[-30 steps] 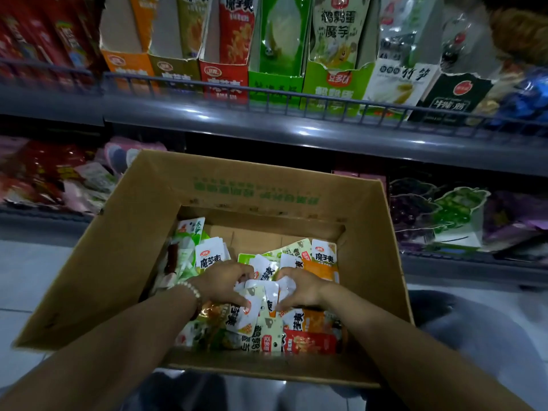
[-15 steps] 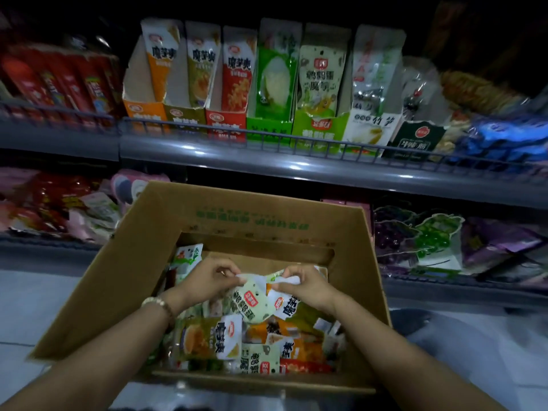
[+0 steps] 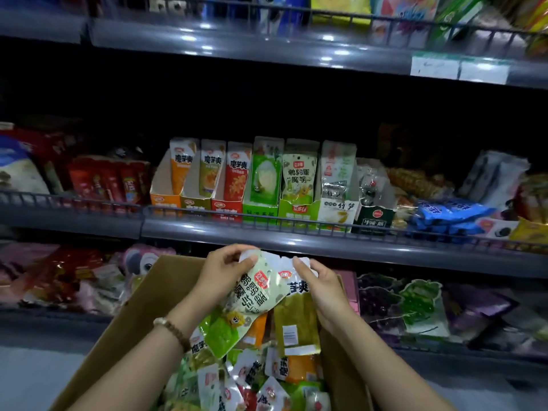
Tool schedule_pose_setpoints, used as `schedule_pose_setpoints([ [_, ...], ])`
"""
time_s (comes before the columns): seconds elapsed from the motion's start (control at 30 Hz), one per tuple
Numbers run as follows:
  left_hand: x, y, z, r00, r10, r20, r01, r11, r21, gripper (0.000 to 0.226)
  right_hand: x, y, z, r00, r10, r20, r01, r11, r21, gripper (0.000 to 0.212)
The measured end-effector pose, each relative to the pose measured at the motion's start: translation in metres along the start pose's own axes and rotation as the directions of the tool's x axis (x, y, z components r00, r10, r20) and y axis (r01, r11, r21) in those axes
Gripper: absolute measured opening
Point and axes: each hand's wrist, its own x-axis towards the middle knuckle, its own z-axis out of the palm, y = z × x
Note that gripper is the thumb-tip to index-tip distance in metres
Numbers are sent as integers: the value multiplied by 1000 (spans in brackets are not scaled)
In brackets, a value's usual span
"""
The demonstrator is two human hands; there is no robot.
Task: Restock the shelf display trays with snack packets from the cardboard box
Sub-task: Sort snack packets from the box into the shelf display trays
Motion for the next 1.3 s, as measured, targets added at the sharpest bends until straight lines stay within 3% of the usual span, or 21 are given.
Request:
schedule_pose_setpoints([
  [0.1, -2, 10, -1, 998, -61, 7, 61, 998, -25, 14, -3, -5, 1, 1000, -7, -14, 7, 1000, -6, 18],
  [0.2, -2, 17, -1, 997, -75, -14, 74, 997, -38, 9, -4, -8, 0, 999, -38, 4, 38, 998, -57, 54],
  [0.3, 0, 24, -1, 999, -38, -25, 38, 999, -17, 9, -2, -17, -4, 998, -50, 40, 53, 997, -59, 55],
  [0.47, 4, 34, 1, 983, 23, -184, -32, 999, -44, 11, 3, -36, -18, 991, -79, -106, 72, 995, -67, 80],
  [0.5, 5, 36, 0, 976, 22, -218, -37, 997, -66, 12, 4, -40, -21, 990, -73, -121, 69, 997, -44, 72],
  [0.57, 6, 38, -3, 964, -2, -265, -30, 993, -118, 13, 4, -49, -28, 985, -71, -157, 73, 997, 7, 35],
  [0.63, 8, 39, -9, 957, -8, -288, -35, 989, -143, 11, 6, -55, -36, 981, -86, -173, 92, 995, 26, 20],
  [0.77, 9, 43, -20, 969, 22, -246, -42, 996, -75, 12, 7, -66, -45, 983, -123, -135, 131, 990, 54, 26],
  [1.0, 16, 53, 2, 1000, -20, -7, 19, 997, -71, 26, 8, -56, 1, 996, 2, 86, -8, 998, 68, 21],
  [1.07, 17, 57, 13, 998, -55, 44, 59, 994, -91, 28, 9, -47, 16, 998, -10, 59, 6, 997, 80, 19],
  [1.17, 17, 52, 21, 988, -148, -42, 140, 977, -162, 27, 11, -39, 31, 997, -60, -51, 63, 997, 53, 14],
  [1.3, 15, 37, 25, 945, -319, -73, 266, 879, -397, 31, 13, -32, 43, 983, -23, -183, 41, 995, 92, 18],
])
